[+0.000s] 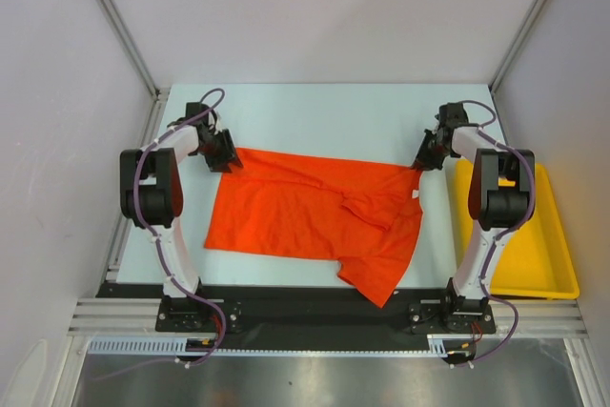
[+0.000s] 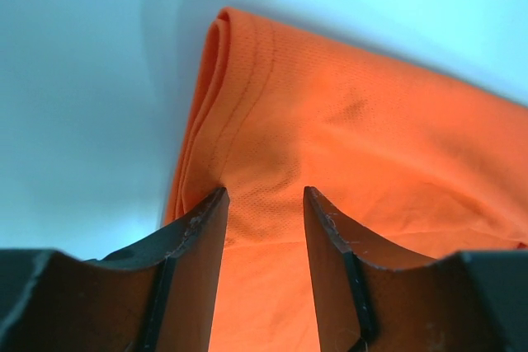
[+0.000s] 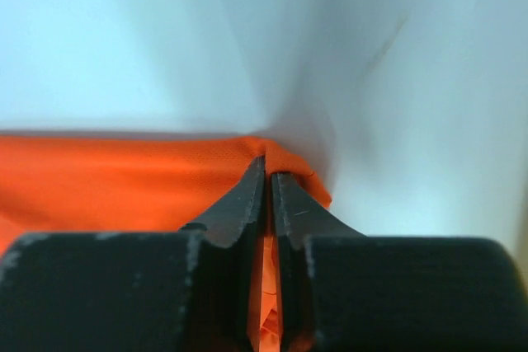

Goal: Fold and stack the t-shirts
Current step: Fold the tshirt

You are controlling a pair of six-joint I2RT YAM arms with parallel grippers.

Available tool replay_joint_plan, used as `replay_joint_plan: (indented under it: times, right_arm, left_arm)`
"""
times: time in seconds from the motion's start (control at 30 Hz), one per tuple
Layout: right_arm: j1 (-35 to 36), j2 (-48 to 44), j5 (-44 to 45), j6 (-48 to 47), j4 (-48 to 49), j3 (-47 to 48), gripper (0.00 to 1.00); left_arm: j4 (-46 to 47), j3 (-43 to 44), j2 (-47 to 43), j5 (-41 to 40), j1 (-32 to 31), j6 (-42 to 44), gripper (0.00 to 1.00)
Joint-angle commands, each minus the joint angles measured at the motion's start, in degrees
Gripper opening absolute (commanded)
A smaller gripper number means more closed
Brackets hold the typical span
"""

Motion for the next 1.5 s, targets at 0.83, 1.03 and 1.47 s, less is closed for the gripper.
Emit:
replay_joint_plan:
  times: [0.83,1.03,1.47]
  right_arm:
    - [1.4,-1.8,3.4,-3.1,-12.8,8.6,0.55]
    - [1.2,-0.7,1.6,-3.1,-11.0,7.5,0.41]
    - [-0.7,1.1,3.4,-5.0,-9.5,2.8,0.22]
  left_arm:
    - [0.7,-2.2,-12.3,-0.7,-0.8,-0.3,0.56]
    - [3.7,-0.6,-5.8,2.3,-3.4,-3.6,0.55]
    - [2.7,-1.1,-3.1,-1.4,-3.5,-1.8,0.54]
